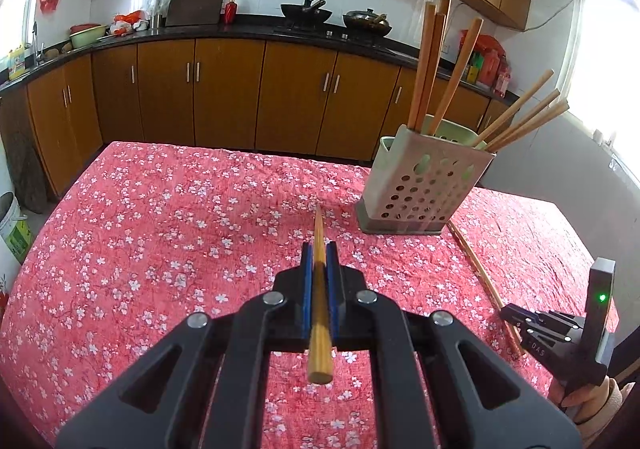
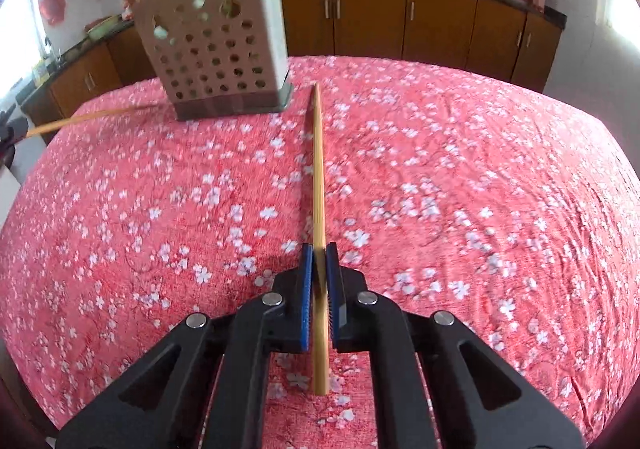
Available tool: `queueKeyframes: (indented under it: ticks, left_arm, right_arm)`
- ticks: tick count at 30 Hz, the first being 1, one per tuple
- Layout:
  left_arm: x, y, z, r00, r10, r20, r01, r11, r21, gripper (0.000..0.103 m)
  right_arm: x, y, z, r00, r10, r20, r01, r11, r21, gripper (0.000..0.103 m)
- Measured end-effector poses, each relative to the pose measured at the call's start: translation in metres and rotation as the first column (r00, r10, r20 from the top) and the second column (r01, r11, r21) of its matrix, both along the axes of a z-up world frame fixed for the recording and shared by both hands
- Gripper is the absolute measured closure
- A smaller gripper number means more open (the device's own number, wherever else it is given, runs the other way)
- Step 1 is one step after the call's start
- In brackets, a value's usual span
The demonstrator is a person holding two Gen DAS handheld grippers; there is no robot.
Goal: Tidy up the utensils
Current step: 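Lift both held chopsticks upright over the beige holder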
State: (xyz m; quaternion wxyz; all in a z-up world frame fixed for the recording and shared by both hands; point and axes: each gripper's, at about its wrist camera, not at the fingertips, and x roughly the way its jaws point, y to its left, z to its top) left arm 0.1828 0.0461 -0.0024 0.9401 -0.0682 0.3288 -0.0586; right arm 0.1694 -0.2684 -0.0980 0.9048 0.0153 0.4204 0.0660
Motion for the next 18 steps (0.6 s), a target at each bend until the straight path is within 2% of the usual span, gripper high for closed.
queueKeyframes:
  ticks: [4,9,18]
  left_arm:
    - [-0.004,0.001,0.009,1.0,0.002,0.03,-0.002,1.0,0.005,0.095]
    - [-0.008,0.004,0.025,0.997,0.002,0.079,-0.002,1.0,-0.003,0.095]
    - [-0.012,-0.001,0.058,0.987,-0.03,0.159,0.029,1.0,0.008,0.096]
  right_arm:
    - [-0.01,-0.016,0.029,0.994,-0.039,0.1,0.035,0.998,0.046,0.096]
    - [-0.027,-0.034,0.078,0.962,-0.091,0.256,0.066,0.992,0.104,0.096]
    - [-0.036,-0.045,0.123,0.912,-0.123,0.39,0.064,0.985,0.161,0.096]
